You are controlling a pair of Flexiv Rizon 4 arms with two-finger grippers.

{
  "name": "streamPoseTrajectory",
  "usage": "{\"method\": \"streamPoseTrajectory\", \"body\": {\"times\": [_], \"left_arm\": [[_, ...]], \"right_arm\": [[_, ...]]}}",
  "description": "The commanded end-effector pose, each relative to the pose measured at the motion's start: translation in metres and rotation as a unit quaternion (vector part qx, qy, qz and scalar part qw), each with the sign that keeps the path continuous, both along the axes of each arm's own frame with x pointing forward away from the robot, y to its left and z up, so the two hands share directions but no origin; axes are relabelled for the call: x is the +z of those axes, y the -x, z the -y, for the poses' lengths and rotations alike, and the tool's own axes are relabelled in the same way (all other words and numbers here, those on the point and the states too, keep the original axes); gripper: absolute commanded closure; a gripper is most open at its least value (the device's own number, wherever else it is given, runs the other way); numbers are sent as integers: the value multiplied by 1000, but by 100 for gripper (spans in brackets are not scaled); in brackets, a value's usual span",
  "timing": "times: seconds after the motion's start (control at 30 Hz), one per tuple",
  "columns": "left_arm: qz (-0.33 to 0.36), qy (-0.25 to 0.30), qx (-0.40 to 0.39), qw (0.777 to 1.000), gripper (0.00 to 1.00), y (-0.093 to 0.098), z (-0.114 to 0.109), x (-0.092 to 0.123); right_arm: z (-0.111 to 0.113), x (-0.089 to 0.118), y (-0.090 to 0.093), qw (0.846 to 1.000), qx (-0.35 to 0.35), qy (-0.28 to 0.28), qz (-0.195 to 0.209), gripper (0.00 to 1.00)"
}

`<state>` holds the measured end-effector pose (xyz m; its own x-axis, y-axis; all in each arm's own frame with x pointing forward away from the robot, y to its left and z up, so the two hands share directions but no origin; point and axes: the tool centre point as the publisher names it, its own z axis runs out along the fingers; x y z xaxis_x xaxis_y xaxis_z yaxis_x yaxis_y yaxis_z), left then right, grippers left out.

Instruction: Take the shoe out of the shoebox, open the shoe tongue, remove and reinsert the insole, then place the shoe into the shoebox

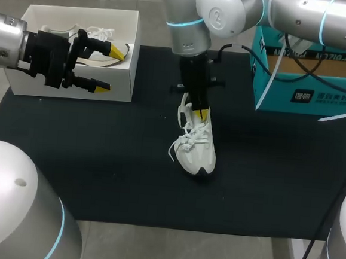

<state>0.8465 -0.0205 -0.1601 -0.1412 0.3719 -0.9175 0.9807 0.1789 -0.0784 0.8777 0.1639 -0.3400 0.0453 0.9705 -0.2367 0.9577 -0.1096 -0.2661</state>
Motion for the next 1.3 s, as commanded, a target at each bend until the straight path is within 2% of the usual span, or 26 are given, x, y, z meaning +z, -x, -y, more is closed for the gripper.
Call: {"method": "streamPoseTrajectory", "body": {"times": [0.03,0.2,0.43,0.57,0.63,0.67,0.8,0.9,0.97,1.03,1.07,1.1,1.17,1.23,1.3], "left_arm": [[0,-2,0,1000,0,0,1,0],[0,-2,0,1000,0,0,1,0],[0,-2,0,1000,0,0,1,0],[0,-2,0,1000,0,0,1,0],[0,-2,0,1000,0,0,1,0],[0,-2,0,1000,0,0,1,0],[0,-2,0,1000,0,0,1,0],[0,-2,0,1000,0,0,1,0],[0,-2,0,1000,0,0,1,0],[0,-2,0,1000,0,0,1,0],[0,-2,0,1000,0,0,1,0],[0,-2,0,1000,0,0,1,0],[0,-2,0,1000,0,0,1,0],[0,-2,0,1000,0,0,1,0],[0,-2,0,1000,0,0,1,0]], "right_arm": [[-5,4,7,1000,4,3,10,100],[-11,7,11,1000,10,-3,24,100],[-6,-11,4,998,23,-33,37,100],[-7,8,4,993,78,-46,70,100],[-9,23,2,981,149,-83,88,100],[-11,31,-1,969,202,-108,93,100],[-23,55,-12,937,320,-122,73,100],[-26,66,-18,904,394,-152,71,100],[-28,70,-22,869,451,-190,74,100],[-36,74,-25,812,528,-238,73,100],[-39,76,-25,770,574,-269,75,100],[-41,78,-25,737,609,-282,79,100],[-42,82,-23,651,681,-323,89,100],[-48,86,-23,625,700,-327,107,100],[-49,87,-22,600,719,-335,105,100]]}}
